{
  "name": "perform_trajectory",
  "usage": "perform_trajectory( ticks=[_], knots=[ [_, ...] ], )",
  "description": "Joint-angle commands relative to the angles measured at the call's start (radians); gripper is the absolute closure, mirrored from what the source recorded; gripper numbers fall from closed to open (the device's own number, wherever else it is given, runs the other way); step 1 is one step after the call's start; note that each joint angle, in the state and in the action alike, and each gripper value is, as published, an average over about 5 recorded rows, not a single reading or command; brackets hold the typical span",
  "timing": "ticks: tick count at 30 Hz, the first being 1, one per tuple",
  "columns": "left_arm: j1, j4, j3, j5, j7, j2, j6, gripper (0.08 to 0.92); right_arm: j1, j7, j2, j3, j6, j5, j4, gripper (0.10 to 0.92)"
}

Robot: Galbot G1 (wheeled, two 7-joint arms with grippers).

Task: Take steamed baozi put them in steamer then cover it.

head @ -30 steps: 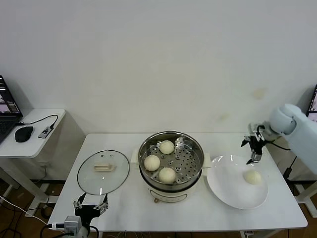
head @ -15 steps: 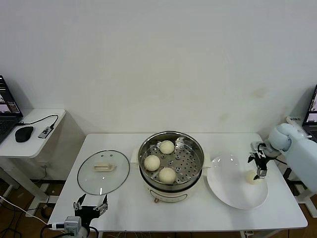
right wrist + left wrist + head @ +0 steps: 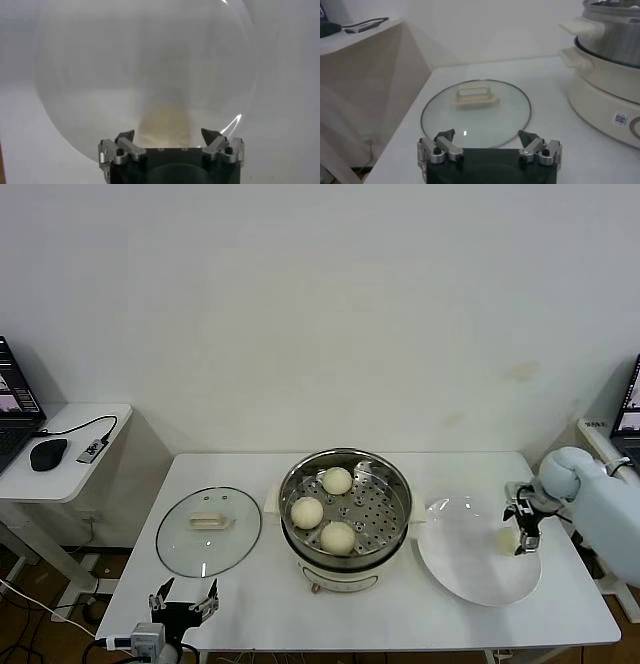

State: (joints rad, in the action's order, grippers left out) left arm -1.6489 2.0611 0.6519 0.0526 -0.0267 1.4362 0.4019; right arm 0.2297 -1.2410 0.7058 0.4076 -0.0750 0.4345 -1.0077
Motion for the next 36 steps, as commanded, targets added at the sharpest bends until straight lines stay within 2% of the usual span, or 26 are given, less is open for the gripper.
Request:
perform_trajectory(
  ticks=[1, 16, 19, 30, 36],
  knots=[
    [0.001, -0.002, 0.000, -0.001, 0.000, 0.000, 0.000, 0.177, 0.017, 0.025, 0.018, -0.009, 0.007, 0.025, 0.022, 0.203],
    [0.007, -0.010, -0.003, -0.002, 0.000, 0.002, 0.000, 0.177, 0.010, 0.044, 0.028, -0.005, 0.004, 0.020, 0.027, 0.212],
    [0.008, -0.011, -0.004, -0.003, 0.000, 0.002, 0.000, 0.177, 0.011, 0.042, 0.026, -0.006, 0.004, 0.016, 0.024, 0.267],
    [0.014, -0.012, -0.008, -0.002, 0.000, 0.001, 0.000, 0.177, -0.027, 0.020, -0.035, 0.005, -0.038, -0.027, -0.049, 0.562],
    [0.022, -0.008, -0.010, -0.001, 0.002, -0.002, -0.001, 0.177, -0.167, 0.000, -0.111, 0.141, -0.107, -0.160, -0.178, 0.608]
  ],
)
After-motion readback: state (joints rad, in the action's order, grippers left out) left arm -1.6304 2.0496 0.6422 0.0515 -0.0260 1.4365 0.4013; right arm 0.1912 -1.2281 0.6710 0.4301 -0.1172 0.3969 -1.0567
